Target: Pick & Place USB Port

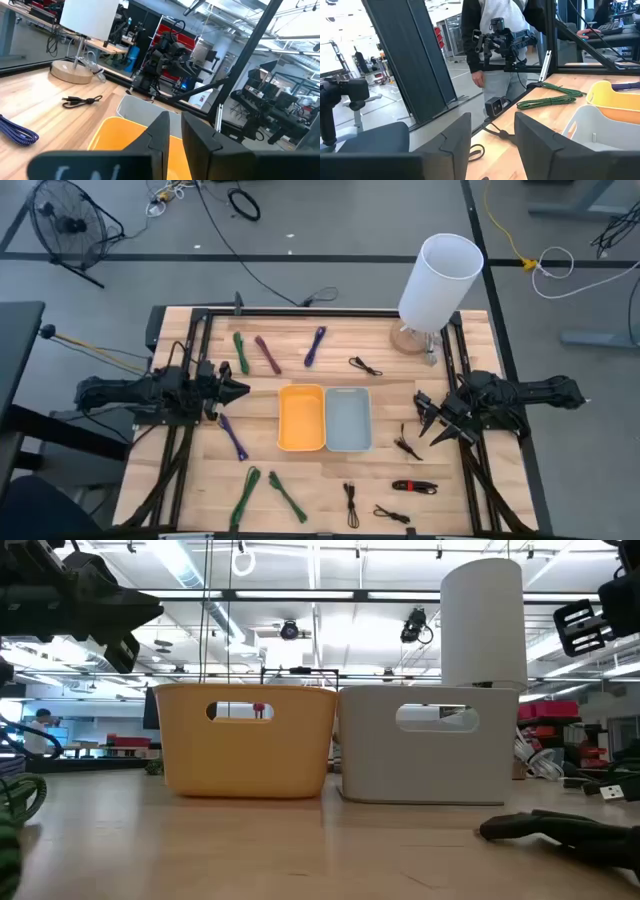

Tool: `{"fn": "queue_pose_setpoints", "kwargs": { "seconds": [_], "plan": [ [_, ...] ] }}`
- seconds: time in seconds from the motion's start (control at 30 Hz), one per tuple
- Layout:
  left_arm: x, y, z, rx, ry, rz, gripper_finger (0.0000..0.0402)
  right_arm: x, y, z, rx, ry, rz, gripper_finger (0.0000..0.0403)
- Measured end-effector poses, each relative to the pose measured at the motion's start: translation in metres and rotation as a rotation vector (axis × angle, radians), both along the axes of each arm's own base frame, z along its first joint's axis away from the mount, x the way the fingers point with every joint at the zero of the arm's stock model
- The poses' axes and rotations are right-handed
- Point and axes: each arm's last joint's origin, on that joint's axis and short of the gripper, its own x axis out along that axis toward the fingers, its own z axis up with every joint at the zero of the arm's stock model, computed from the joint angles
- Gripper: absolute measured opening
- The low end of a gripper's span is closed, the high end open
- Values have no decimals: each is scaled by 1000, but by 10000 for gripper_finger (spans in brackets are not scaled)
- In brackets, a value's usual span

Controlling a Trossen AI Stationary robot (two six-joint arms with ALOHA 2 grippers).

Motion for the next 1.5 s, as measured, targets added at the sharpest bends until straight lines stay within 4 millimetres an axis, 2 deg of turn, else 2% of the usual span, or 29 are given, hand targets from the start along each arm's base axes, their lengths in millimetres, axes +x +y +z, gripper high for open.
{"fn": "queue_pose_setpoints", "kwargs": {
  "seconds": [1.5],
  "plan": [
    [0,0,0,0,0,0,51,0,0,0,0,0,0,153]
  ]
}}
